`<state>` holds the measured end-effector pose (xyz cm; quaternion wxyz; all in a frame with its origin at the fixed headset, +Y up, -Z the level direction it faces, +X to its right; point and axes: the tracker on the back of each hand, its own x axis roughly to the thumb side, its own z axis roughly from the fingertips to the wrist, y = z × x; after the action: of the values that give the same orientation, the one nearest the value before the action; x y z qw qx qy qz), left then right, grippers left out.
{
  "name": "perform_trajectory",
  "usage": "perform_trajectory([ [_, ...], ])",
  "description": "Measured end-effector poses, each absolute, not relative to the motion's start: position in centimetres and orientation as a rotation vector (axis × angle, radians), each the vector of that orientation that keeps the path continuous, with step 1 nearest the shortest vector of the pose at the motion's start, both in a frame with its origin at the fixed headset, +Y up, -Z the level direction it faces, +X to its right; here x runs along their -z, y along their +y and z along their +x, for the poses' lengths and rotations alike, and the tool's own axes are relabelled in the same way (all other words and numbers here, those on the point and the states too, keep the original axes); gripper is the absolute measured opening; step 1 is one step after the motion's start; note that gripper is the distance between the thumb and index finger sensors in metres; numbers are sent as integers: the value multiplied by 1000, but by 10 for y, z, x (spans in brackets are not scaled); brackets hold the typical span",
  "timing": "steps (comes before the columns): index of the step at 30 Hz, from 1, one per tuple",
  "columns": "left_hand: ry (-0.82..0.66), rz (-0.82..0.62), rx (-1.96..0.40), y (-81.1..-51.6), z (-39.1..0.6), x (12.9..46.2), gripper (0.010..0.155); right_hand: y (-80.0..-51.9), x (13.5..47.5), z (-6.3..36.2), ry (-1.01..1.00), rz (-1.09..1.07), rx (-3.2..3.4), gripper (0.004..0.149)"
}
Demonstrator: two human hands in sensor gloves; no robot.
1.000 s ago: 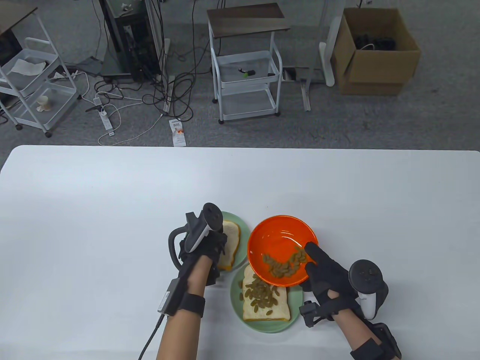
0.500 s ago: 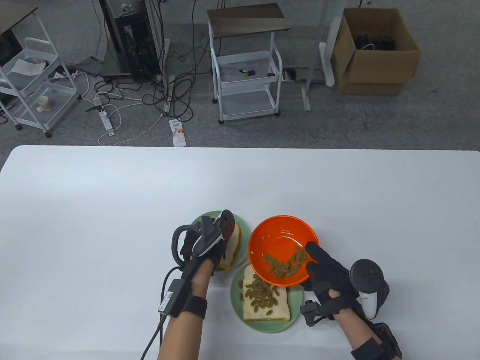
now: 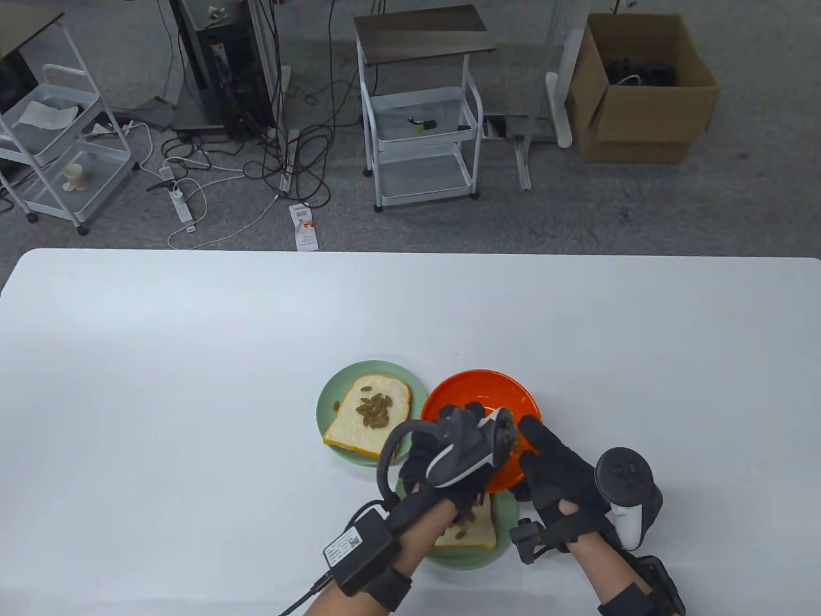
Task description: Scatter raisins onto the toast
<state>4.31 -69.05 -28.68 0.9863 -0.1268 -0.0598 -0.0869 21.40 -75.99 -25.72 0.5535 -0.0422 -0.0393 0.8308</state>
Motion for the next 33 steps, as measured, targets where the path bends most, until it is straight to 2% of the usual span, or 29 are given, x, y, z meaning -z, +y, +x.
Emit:
perform_trajectory([
  [2, -71, -324, 276, -701, 56, 290, 90, -758, 255, 213, -115, -94, -1972, 52],
  [5, 0, -282, 380, -708, 71, 293, 93, -755, 252, 212, -173, -85, -1984, 50],
  [8, 50, -217, 359, -708, 78, 294, 91, -753, 250, 215, -196, -103, -1917, 49],
  [11, 48, -236, 293, -707, 80, 294, 90, -752, 249, 219, -223, -115, -1902, 47],
  [13, 18, -212, 199, -705, 80, 295, 84, -752, 250, 220, -230, -119, -1900, 46],
  [15, -33, -178, 83, -702, 80, 294, 73, -752, 249, 221, -229, -130, -1871, 46],
  [18, -81, -118, 122, -700, 84, 293, 56, -751, 248, 220, -229, -130, -1870, 45],
  [28, -115, -144, 13, -710, 57, 303, 48, -759, 252, 212, -136, -114, -1923, 46],
  [30, -112, -125, -33, -710, 50, 304, 40, -761, 255, 211, -116, -111, -1933, 47],
  [33, -124, -144, -51, -710, 44, 306, 40, -763, 255, 211, -101, -117, -1916, 47],
])
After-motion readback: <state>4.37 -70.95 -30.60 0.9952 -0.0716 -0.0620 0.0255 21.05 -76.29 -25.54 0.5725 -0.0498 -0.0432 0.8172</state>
